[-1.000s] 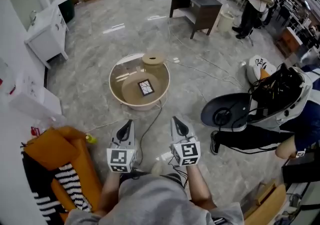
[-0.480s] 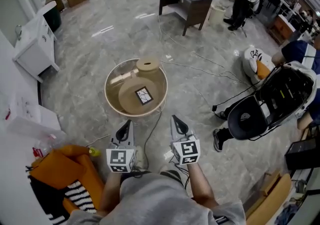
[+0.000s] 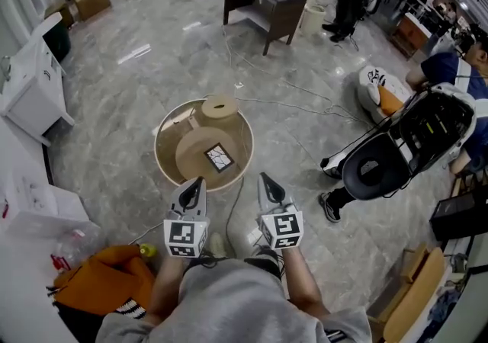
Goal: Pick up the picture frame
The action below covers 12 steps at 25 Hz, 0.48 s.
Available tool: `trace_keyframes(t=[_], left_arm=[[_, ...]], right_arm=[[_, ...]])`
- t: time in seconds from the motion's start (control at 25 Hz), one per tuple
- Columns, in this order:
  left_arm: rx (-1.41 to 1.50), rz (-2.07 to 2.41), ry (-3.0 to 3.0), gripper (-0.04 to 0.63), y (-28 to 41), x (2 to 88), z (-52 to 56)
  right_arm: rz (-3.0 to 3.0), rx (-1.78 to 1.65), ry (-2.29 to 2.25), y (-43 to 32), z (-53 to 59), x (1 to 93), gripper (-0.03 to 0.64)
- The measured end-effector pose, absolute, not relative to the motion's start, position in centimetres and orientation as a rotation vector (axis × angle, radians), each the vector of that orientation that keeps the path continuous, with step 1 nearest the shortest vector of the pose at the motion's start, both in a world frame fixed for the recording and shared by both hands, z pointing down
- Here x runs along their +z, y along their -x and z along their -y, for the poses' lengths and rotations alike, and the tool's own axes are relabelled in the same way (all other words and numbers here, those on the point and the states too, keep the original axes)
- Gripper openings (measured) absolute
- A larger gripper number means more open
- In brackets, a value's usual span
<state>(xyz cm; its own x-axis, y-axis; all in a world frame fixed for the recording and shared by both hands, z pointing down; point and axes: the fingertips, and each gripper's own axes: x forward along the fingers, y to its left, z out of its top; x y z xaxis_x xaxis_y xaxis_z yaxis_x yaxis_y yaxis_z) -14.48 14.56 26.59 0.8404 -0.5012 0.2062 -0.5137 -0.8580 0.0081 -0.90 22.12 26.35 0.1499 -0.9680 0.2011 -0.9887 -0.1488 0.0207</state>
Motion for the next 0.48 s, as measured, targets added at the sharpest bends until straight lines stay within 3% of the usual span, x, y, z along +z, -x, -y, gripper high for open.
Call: trace_keyframes(t=[0.48], left_arm=[[0.338, 0.779, -2.961, 0.017, 12.2, 28.1, -7.9]], right_arm=[[1.942, 0.223, -2.268, -1.1, -14.7, 27.4, 0.002]])
